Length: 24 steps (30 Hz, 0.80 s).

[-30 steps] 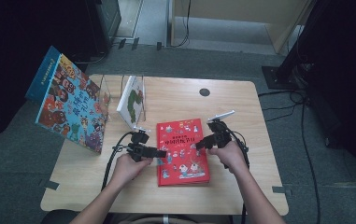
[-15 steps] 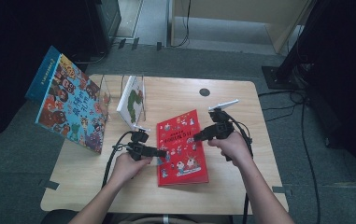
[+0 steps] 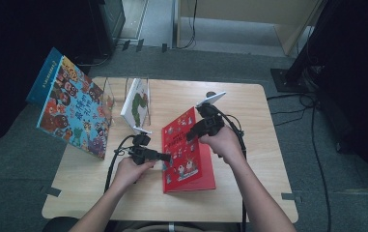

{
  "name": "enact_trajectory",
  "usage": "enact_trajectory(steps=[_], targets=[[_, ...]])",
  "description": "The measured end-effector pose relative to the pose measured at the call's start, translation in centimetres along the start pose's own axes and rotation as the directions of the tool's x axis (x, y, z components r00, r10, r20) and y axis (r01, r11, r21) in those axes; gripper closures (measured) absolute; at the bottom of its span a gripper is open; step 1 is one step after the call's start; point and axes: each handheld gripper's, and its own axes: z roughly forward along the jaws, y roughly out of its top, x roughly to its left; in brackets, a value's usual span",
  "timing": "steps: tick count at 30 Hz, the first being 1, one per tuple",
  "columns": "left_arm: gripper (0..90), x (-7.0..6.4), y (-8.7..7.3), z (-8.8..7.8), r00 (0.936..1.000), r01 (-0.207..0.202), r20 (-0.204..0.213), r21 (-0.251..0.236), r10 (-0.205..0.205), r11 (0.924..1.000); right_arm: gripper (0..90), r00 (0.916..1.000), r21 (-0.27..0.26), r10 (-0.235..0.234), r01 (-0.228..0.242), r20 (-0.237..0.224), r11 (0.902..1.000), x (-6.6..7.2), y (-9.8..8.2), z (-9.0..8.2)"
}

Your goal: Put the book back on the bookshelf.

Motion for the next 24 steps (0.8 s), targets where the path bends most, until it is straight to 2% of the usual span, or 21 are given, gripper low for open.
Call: enact_trajectory(steps=[4, 7, 11, 12, 17, 24], targets=[[39.1, 0.0, 0.0, -0.2, 1.0000, -0.003, -0.002, -0.003, 0.003, 1.0000, 66.0, 0.9999, 0.012, -0.003, 0.003, 0.010, 0.9999, 0.8, 0.6, 1.0], [38.7, 0.0, 0.1, -0.2, 1.0000, 0.005, -0.002, -0.002, -0.005, 1.0000, 65.9, 1.0000, 0.042, 0.001, -0.001, -0.004, 0.9991, 0.8, 0.9, 2.0], [38.7, 0.2, 0.2, -0.5, 1.0000, 0.007, 0.000, -0.011, -0.007, 0.9999, 76.0, 0.9997, 0.061, -0.018, 0.017, 0.018, 0.9980, 0.9, 1.3, 2.8], [38.6, 0.2, 0.2, -0.6, 1.0000, 0.007, 0.001, -0.013, -0.006, 0.9999, 76.7, 0.9997, 0.064, -0.016, 0.015, 0.020, 0.9978, 0.9, 1.4, 2.8], [38.4, 0.4, 0.3, -0.8, 1.0000, 0.003, 0.006, -0.022, -0.003, 0.9998, 82.0, 0.9994, 0.072, -0.008, 0.010, -0.035, 0.9974, 0.9, 1.7, 2.3], [38.4, 0.3, 0.2, -0.8, 0.9998, -0.012, 0.016, -0.033, 0.012, 0.9994, 85.0, 0.9999, 0.095, -0.007, 0.006, 0.010, 0.9955, 1.6, 1.9, 1.7]])
